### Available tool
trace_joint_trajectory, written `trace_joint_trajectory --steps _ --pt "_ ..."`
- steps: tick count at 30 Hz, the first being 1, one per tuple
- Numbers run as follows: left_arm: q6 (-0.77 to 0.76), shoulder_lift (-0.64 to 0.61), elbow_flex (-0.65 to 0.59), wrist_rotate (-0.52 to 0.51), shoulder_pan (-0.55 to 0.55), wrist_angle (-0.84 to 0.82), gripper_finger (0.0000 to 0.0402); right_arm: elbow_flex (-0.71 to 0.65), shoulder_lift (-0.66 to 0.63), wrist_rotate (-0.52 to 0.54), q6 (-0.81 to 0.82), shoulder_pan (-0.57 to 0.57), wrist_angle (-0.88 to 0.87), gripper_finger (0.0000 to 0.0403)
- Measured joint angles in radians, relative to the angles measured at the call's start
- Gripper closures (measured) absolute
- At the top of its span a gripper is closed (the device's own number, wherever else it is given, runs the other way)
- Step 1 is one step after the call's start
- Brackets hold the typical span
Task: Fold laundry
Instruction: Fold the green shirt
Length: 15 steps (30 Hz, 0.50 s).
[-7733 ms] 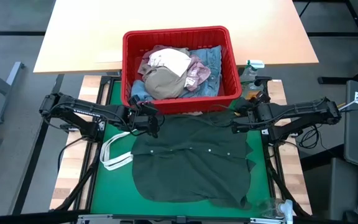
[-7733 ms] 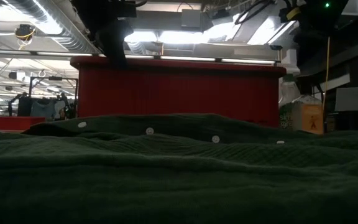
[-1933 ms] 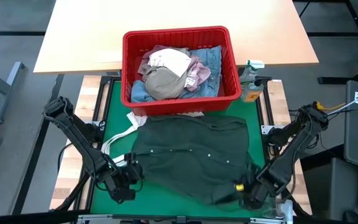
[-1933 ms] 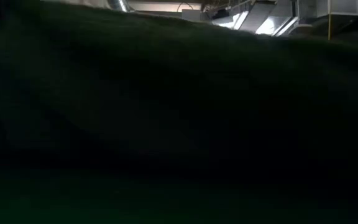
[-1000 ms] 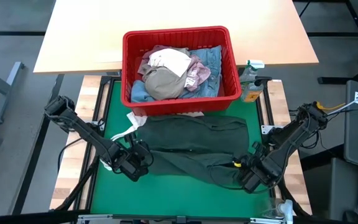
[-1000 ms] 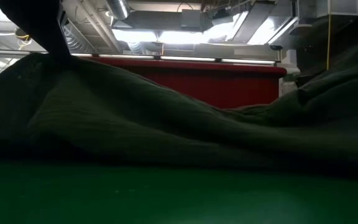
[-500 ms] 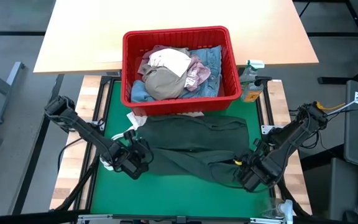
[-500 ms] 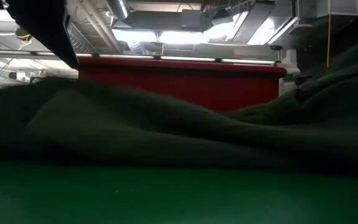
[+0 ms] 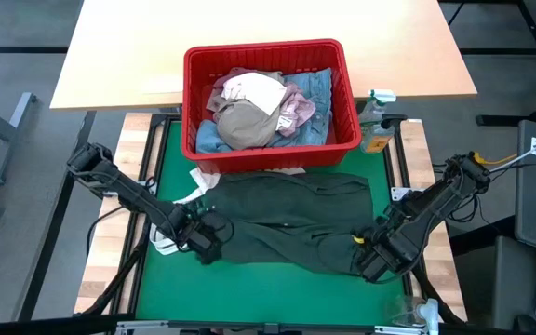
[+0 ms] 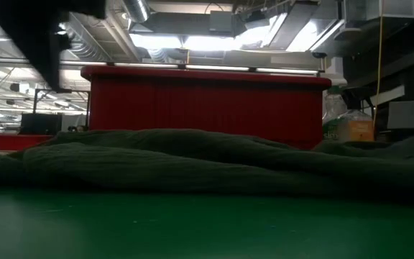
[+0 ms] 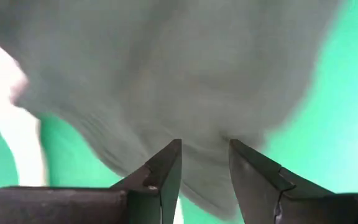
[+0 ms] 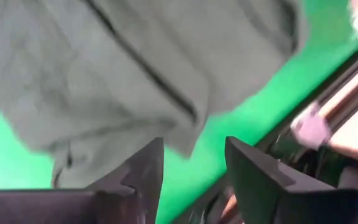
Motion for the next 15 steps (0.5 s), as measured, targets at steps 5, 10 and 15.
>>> trace_joint_trajectory --steps 5,10,15 --pt "-0.176 0.000 0.000 -0.002 -0.093 0.056 0.0274 0.000 0.000 -0.082 0.000 0.019 0.100 0.0232" --pt "-0.375 0.000 0.000 -0.124 -0.177 0.090 0.0274 0.000 0.000 -0.029 -0.003 0.057 0.232 0.0233" --pt "-0.495 0.040 0.001 -0.144 -0.224 0.116 0.0274 0.000 0.000 -0.016 -0.002 0.083 0.318 0.0233"
